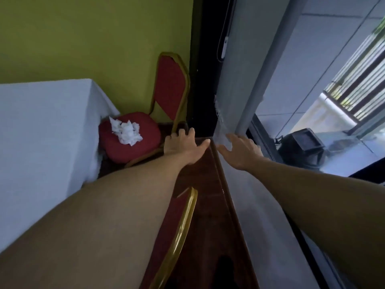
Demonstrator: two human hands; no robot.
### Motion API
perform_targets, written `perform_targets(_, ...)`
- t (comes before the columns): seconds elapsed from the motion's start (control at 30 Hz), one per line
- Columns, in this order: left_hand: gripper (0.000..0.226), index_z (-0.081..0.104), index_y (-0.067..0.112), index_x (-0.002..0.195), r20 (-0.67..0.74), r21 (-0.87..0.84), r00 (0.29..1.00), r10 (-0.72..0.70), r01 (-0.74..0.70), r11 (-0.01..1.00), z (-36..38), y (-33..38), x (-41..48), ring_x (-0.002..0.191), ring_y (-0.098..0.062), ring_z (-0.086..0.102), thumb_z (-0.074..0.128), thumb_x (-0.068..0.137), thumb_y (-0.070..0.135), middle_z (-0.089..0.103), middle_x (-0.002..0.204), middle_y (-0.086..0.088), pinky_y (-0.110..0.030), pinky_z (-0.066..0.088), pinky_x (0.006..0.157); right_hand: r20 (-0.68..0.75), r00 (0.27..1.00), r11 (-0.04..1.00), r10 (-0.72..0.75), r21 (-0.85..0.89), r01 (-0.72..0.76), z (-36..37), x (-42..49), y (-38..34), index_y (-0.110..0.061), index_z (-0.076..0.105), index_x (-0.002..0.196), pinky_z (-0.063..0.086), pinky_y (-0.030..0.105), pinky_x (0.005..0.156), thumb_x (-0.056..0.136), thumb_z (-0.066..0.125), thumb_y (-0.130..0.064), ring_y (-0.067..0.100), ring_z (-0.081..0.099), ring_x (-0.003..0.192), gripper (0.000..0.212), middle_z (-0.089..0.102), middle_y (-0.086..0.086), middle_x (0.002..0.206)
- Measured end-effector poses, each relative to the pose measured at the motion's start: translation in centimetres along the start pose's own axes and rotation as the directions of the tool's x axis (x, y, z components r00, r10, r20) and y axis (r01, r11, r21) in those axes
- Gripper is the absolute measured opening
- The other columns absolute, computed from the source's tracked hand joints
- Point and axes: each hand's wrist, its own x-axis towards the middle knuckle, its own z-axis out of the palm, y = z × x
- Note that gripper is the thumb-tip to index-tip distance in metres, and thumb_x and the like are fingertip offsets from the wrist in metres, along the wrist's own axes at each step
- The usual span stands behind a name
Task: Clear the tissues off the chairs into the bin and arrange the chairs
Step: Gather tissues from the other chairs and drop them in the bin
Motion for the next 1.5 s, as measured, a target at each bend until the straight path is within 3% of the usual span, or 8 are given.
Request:
perform_targets(0.3,0.083,0.019,0.024,0.157,-0.044,-0.086,0.965,-0.259,0.255,0.963,-0.7,2.5,6.2,0.138,-0.038,0.035,0.021,0.092,0.075,0.028,0.158,-0.013,-0.048,0.031,0.108,0.095,0.965,0.97,-0.244,0.01,0.244,-1.1,11.2,1.5,-0.028,0.033,0.149,0.041,0.054,0.103,0.085,0.028,-0.081,0.037,0.046,0.13,0.083,0.043,0.01,0.148)
perform_targets(0.53,0.085,0.019,0.023,0.157,-0.028,-0.077,0.91,-0.413,0.41,0.909,-0.3,-0.7,8.2,0.141,-0.039,0.031,0.02,0.091,0.076,0.028,0.159,-0.014,-0.05,0.026,0.111,0.178,0.907,0.922,-0.38,-0.004,0.387,0.2,16.9,-1.1,-0.028,0.032,0.15,0.039,0.054,0.103,0.086,0.031,-0.08,0.038,0.044,0.13,0.083,0.042,0.011,0.148)
perform_targets(0.87,0.088,0.016,0.027,0.157,-0.089,-0.111,0.879,-0.469,0.459,0.882,-2.8,-5.1,15.1,0.145,-0.038,0.026,0.02,0.087,0.08,0.019,0.163,-0.012,-0.052,0.022,0.116,0.16,0.863,0.875,-0.479,0.015,0.483,-1.6,24.2,-7.5,-0.027,0.028,0.152,0.036,0.054,0.107,0.086,0.035,-0.078,0.034,0.038,0.136,0.084,0.037,0.008,0.153)
perform_targets(1.1,0.086,0.019,0.027,0.156,-0.081,-0.127,0.829,-0.553,0.541,0.831,-4.0,-8.4,16.6,0.14,-0.036,0.035,0.021,0.087,0.079,0.032,0.156,-0.014,-0.052,0.028,0.111,0.202,0.805,0.824,-0.558,0.015,0.567,-1.9,28.3,-12.3,-0.028,0.029,0.15,0.037,0.055,0.107,0.079,0.043,-0.081,0.035,0.038,0.136,0.091,0.037,0.011,0.151)
perform_targets(1.37,0.083,0.021,0.024,0.156,-0.072,-0.112,0.697,-0.713,0.705,0.701,-5.1,-12.8,17.7,0.134,-0.039,0.039,0.024,0.09,0.075,0.036,0.153,-0.015,-0.051,0.03,0.106,0.293,0.631,0.661,-0.718,0.002,0.751,1.0,32.7,-19.2,-0.031,0.03,0.149,0.039,0.052,0.105,0.075,0.051,-0.081,0.034,0.041,0.136,0.091,0.039,0.008,0.151)
perform_targets(1.5,0.081,0.024,0.023,0.154,-0.052,-0.091,0.612,-0.789,0.784,0.614,-5.6,-15.1,19.0,0.133,-0.04,0.041,0.023,0.091,0.074,0.037,0.152,-0.015,-0.051,0.032,0.106,0.34,0.509,0.563,-0.791,0.078,0.823,2.6,35.4,-22.6,-0.034,0.039,0.141,0.046,0.051,0.097,0.058,0.042,-0.089,0.035,0.05,0.124,0.099,0.05,0.008,0.139)
